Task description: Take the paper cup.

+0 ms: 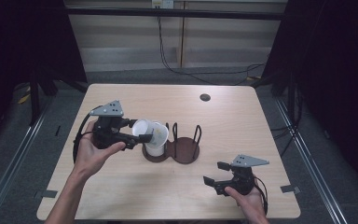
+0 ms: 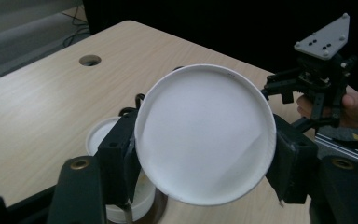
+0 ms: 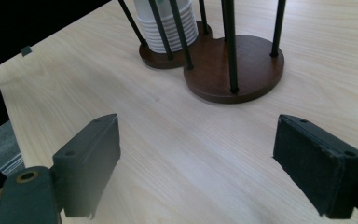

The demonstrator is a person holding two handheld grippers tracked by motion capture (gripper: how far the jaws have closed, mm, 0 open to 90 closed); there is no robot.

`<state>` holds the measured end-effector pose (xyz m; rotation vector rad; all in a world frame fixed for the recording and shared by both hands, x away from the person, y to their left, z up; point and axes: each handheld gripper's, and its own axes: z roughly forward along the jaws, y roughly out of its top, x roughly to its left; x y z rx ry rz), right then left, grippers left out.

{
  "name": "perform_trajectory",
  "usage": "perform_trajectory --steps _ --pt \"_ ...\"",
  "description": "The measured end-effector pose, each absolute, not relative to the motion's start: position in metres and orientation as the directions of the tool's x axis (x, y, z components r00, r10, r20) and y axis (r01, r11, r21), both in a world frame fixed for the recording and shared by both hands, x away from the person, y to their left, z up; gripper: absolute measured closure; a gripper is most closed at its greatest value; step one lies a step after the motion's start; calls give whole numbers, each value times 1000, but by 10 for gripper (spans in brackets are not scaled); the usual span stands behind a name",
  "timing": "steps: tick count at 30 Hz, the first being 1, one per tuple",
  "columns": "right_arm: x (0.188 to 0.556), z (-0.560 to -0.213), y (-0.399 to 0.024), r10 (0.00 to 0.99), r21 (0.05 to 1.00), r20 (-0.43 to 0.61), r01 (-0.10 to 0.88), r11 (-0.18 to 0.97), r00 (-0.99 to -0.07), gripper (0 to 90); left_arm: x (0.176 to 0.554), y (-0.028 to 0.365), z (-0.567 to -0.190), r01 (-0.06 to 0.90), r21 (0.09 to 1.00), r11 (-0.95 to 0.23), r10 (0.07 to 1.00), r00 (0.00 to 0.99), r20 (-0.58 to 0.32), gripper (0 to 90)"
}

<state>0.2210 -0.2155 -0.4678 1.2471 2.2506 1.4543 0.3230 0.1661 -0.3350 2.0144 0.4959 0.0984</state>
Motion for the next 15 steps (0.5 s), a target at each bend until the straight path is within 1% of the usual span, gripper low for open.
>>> perform_trajectory --steps 3,5,6,12,14,15 --pt "221 -463 -212 722 829 265 534 168 -639 144 317 163 -343 309 859 -408 377 914 -150 366" --pt "222 -459 -212 715 835 261 524 170 -648 144 316 160 -352 325 853 -408 355 917 -180 364" --pt "223 -457 -212 712 838 264 520 164 -650 144 315 160 -355 323 851 -415 361 917 -172 364" --pt "226 -447 -210 703 848 247 500 176 -667 142 308 151 -368 316 833 -455 328 929 -173 363" --pt "226 -444 -207 698 849 241 494 185 -675 142 308 147 -374 326 831 -451 309 930 -197 363" --pt "228 -442 -204 694 851 239 491 188 -680 143 307 145 -375 325 825 -462 307 932 -195 363"
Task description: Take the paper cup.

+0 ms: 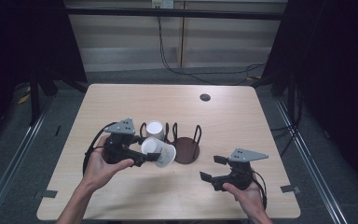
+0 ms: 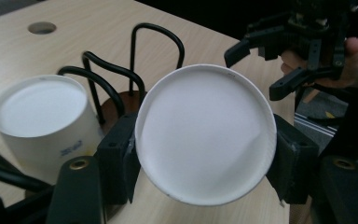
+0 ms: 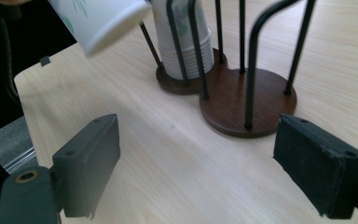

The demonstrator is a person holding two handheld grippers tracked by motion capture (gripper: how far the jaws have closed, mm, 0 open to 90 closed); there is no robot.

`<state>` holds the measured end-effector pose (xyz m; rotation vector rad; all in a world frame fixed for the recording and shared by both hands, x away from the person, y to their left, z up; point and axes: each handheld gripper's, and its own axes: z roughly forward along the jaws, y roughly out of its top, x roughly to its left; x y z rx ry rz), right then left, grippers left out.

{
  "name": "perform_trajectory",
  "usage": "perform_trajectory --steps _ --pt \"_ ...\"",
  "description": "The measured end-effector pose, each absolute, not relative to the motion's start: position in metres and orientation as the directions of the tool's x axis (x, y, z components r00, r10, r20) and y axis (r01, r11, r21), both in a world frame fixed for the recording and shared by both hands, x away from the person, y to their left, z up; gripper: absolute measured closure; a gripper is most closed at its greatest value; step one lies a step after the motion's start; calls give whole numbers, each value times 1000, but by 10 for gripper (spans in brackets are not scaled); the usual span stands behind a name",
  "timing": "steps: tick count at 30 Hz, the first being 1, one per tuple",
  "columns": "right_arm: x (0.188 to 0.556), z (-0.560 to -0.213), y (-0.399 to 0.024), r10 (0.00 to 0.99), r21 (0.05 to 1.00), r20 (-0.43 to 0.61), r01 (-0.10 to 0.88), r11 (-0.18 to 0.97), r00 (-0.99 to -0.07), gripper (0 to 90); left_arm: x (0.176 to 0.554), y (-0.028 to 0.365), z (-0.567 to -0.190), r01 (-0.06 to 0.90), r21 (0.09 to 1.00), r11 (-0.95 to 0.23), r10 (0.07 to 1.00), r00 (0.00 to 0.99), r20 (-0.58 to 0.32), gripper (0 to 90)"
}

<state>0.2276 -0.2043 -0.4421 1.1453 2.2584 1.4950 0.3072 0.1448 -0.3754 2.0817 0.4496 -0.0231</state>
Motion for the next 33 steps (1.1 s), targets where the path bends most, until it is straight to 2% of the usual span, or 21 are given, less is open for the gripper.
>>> perform_trajectory --steps 9,17,33 --pt "239 -428 -172 616 870 222 439 225 -756 137 303 127 -389 295 814 -500 269 947 -179 364" --pt "245 -428 -147 550 881 226 410 237 -804 136 299 127 -386 302 825 -477 239 948 -209 364" --pt "248 -439 -135 466 900 225 366 238 -856 134 295 124 -387 330 816 -474 191 944 -271 367"
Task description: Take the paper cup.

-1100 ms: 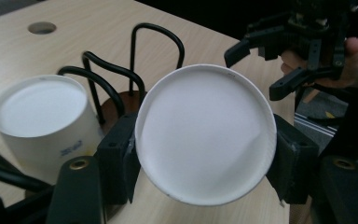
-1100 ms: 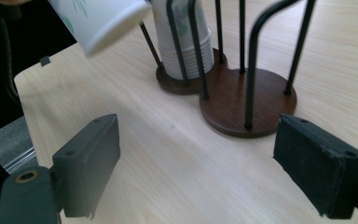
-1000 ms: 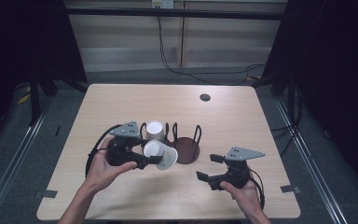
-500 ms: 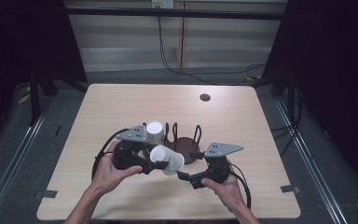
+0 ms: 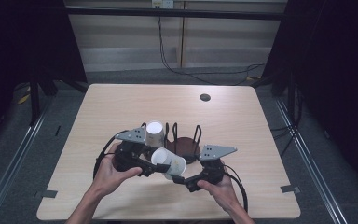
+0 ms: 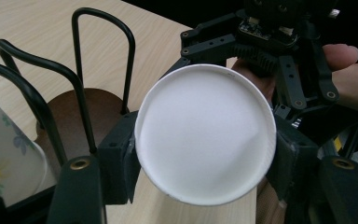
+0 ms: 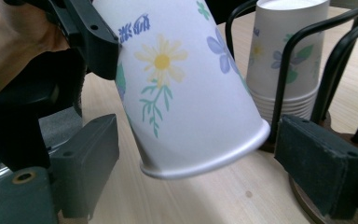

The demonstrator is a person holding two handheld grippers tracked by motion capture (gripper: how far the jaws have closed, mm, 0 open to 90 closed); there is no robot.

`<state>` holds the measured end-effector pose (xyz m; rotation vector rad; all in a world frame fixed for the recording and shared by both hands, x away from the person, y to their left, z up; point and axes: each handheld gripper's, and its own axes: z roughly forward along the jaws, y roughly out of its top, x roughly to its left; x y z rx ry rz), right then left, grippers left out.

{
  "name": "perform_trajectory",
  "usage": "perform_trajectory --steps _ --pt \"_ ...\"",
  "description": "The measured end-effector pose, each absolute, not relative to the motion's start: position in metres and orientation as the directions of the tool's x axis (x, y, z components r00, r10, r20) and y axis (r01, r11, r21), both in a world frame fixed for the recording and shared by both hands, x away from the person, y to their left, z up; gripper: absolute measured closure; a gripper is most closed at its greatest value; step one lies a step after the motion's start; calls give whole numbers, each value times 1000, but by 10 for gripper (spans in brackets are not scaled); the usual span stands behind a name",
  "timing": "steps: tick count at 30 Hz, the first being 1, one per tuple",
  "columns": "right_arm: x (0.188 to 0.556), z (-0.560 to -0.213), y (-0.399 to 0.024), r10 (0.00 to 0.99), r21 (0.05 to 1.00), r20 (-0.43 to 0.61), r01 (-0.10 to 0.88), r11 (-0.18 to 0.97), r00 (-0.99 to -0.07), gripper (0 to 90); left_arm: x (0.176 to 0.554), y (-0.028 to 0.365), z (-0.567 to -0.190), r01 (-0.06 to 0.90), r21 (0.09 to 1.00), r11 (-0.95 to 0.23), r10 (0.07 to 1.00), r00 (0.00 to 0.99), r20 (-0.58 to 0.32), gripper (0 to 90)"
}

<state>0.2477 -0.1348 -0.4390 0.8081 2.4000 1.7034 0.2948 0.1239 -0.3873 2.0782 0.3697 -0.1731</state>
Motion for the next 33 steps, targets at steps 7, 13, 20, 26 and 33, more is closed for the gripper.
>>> perform_trajectory --steps 7,13,20,26,33 --pt "248 -440 -130 431 905 220 348 245 -875 134 291 120 -385 320 818 -479 170 947 -272 368" --pt "245 -440 -128 414 913 202 323 249 -888 160 289 117 -383 321 820 -475 150 947 -284 367" --pt "243 -439 -127 420 919 169 296 260 -892 208 294 121 -385 351 818 -456 140 936 -324 368" --pt "242 -441 -125 425 914 158 295 278 -891 237 294 121 -386 352 817 -457 150 936 -319 363" --pt "242 -442 -125 435 911 149 294 288 -888 270 294 121 -389 343 824 -451 150 939 -309 340"
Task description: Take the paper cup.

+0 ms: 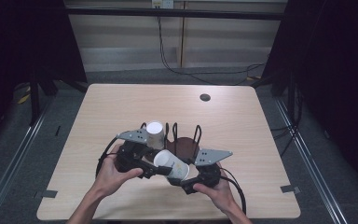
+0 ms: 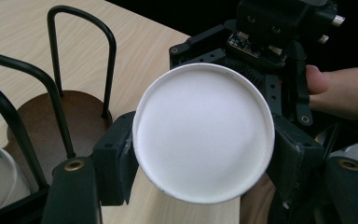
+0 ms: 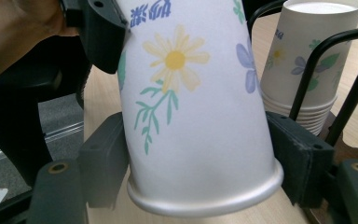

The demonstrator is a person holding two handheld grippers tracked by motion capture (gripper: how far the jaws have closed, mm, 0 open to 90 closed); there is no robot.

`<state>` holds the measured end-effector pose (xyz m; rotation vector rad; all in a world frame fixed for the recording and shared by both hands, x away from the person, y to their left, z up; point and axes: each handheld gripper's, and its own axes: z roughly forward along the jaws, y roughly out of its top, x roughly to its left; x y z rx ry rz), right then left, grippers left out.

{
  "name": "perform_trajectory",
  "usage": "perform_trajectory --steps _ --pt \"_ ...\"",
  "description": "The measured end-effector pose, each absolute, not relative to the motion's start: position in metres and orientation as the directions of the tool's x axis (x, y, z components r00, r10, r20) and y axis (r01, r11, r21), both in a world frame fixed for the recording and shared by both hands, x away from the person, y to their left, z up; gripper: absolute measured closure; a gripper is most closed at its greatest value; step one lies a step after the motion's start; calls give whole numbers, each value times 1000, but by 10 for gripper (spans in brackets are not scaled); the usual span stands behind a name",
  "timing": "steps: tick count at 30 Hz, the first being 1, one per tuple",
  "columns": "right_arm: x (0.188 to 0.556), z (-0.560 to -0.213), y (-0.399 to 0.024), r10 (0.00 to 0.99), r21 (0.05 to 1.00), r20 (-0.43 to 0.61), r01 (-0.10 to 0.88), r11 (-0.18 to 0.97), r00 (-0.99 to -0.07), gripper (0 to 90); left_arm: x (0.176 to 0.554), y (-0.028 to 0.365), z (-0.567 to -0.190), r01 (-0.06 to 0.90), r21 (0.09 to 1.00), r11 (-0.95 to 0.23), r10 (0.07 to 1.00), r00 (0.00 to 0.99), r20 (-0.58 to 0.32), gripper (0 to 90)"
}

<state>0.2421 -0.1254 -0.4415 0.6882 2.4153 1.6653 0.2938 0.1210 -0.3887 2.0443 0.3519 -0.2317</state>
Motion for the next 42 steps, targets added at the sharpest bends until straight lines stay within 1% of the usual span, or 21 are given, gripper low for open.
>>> perform_trajectory --steps 4,7,9,12,15,18,22,27,33,42 --pt "243 -442 -125 421 905 162 305 297 -892 276 293 121 -389 327 827 -457 153 945 -289 319" --pt "243 -443 -124 415 899 170 313 306 -894 279 294 121 -391 332 824 -459 166 943 -288 261" --pt "243 -443 -124 414 896 173 317 311 -894 281 294 121 -392 328 820 -468 163 945 -285 247" --pt "244 -442 -125 411 894 177 320 312 -894 283 293 121 -393 323 824 -466 157 946 -283 199" --pt "245 -442 -127 411 891 180 325 317 -894 285 293 122 -392 322 825 -465 174 947 -272 170" --pt "246 -441 -129 417 886 185 335 321 -890 286 293 124 -392 332 828 -453 183 943 -278 176" --pt "248 -441 -132 428 875 199 357 327 -882 286 292 126 -392 319 828 -461 177 948 -266 181" --pt "250 -441 -133 427 864 205 368 344 -881 285 291 128 -393 287 829 -480 177 957 -229 180" --pt "254 -442 -133 432 844 219 392 366 -875 286 291 130 -398 273 821 -502 189 961 -203 178" --pt "253 -438 -140 431 829 208 392 399 -878 285 288 125 -400 231 810 -538 185 971 -154 177"
